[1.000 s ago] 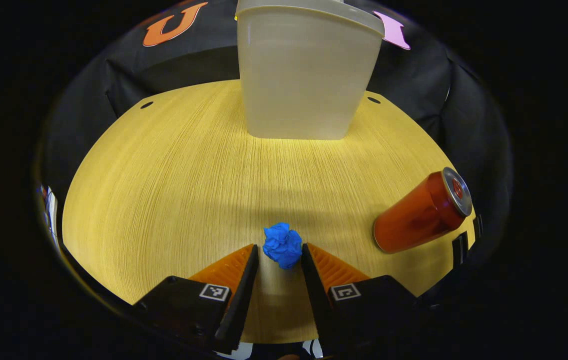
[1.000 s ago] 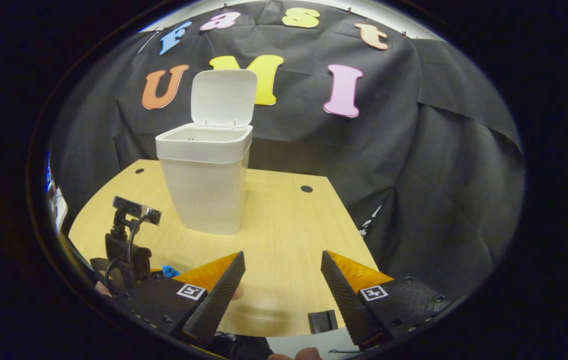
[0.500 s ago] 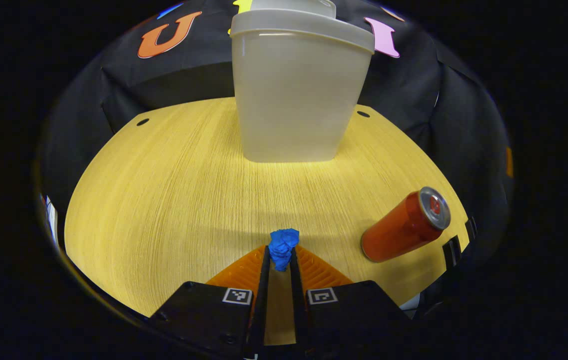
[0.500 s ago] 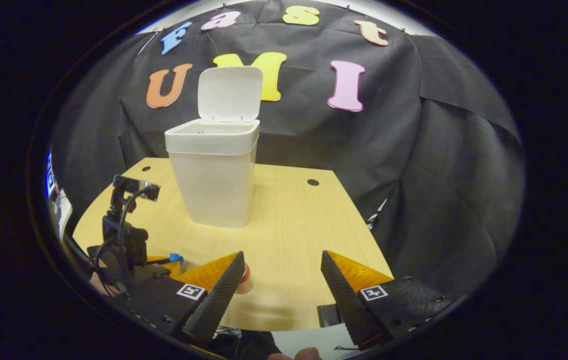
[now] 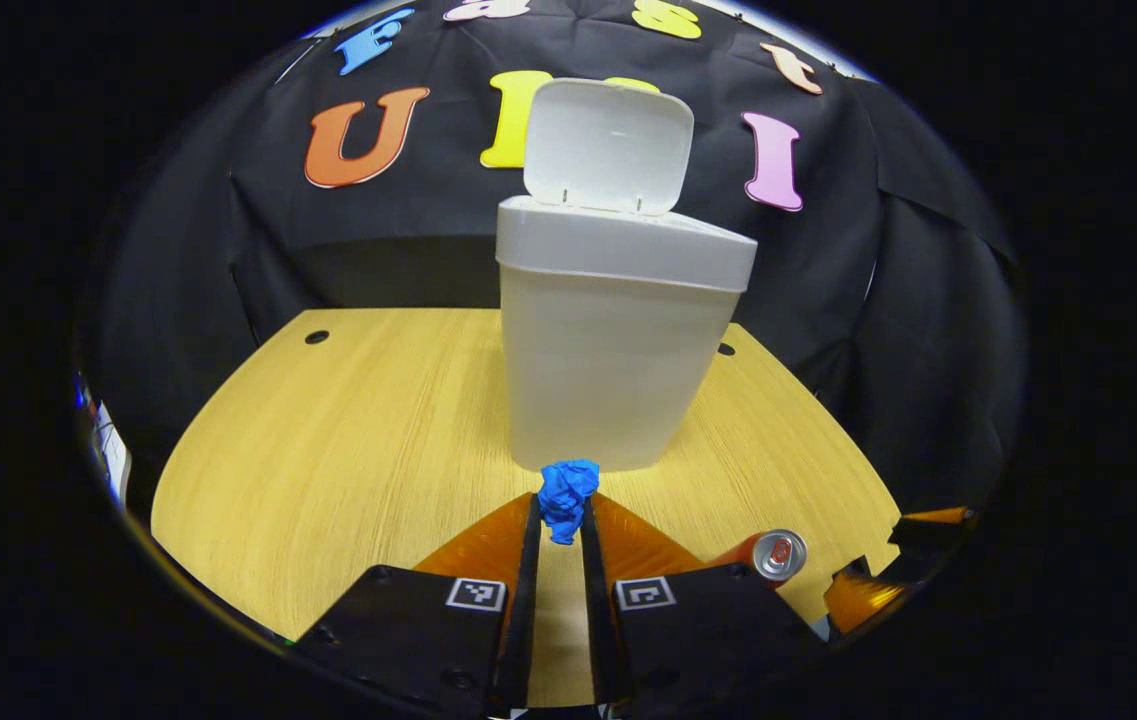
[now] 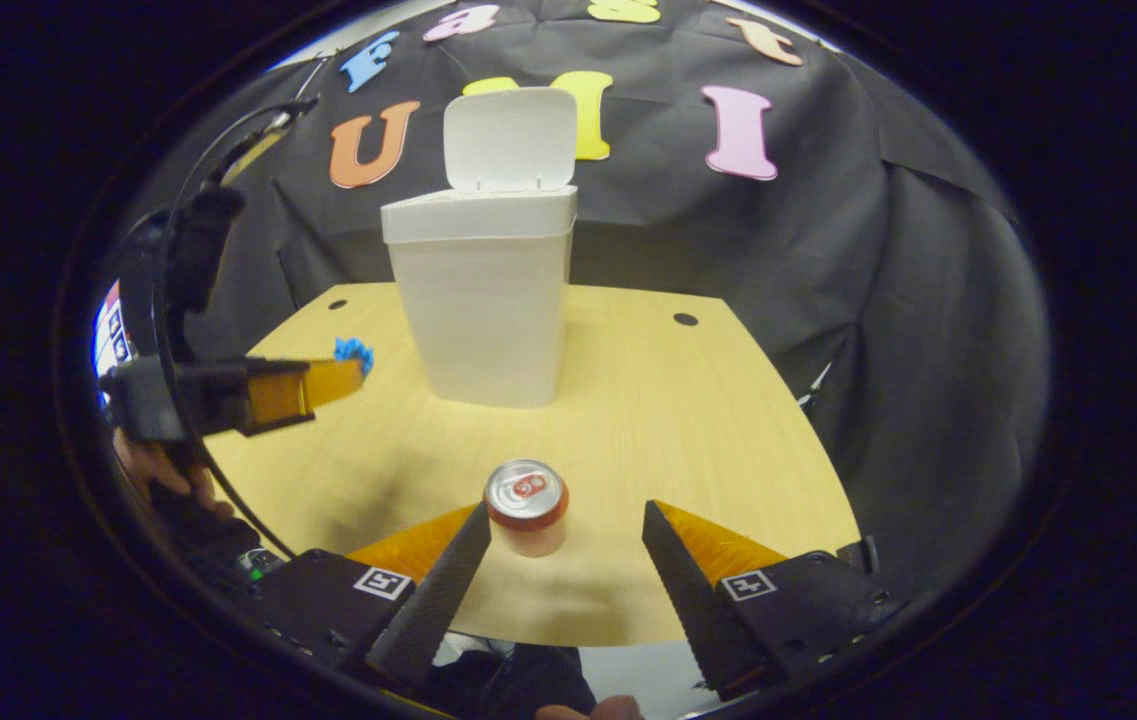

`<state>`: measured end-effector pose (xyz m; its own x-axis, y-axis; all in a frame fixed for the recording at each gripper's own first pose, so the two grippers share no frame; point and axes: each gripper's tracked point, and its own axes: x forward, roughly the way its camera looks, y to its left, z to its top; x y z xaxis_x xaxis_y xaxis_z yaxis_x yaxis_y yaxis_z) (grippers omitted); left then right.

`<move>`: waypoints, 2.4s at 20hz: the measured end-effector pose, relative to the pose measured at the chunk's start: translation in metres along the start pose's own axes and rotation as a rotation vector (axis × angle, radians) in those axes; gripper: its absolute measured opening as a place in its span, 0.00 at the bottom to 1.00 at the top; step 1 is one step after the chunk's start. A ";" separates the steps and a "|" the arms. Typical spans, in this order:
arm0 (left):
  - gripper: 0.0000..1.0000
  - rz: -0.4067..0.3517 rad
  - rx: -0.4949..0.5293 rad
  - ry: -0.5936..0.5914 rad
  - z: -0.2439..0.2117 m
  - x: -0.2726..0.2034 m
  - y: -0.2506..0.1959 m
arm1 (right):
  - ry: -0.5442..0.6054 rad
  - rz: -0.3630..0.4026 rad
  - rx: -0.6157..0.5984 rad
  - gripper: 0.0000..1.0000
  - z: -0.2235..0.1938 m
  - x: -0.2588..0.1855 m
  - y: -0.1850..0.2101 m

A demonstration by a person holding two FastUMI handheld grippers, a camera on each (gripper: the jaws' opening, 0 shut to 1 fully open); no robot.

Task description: Press the lid of the desktop garbage bin to open it, pick up the crumpled paper on the desktop and throw it into the bin, then pick up the pop can on the desktop and drop it into the bin, and finally close the garbage bin lid.

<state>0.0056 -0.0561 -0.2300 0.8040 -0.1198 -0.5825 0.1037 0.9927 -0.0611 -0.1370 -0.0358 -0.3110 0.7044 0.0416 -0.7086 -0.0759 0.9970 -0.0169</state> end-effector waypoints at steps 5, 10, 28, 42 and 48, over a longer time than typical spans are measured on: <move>0.26 0.032 -0.012 -0.123 0.049 -0.016 0.015 | 0.059 0.030 0.007 0.96 -0.026 0.022 0.008; 0.26 0.046 -0.014 -0.205 0.082 -0.034 0.021 | 0.124 0.046 0.010 0.96 -0.049 0.048 0.014; 0.26 0.112 0.025 -0.233 0.100 -0.043 0.042 | 0.192 0.080 0.085 0.94 -0.054 0.114 0.032; 0.25 0.058 0.009 -0.415 0.224 -0.020 0.012 | 0.053 0.086 0.047 0.83 0.049 0.074 0.001; 0.25 0.038 0.025 -0.480 0.272 0.008 -0.004 | -0.014 0.042 0.061 0.83 0.088 0.060 -0.031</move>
<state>0.1705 -0.0637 -0.0138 0.9862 -0.0813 -0.1440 0.0786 0.9966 -0.0246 -0.0297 -0.0586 -0.2910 0.7115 0.0839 -0.6976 -0.0629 0.9965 0.0556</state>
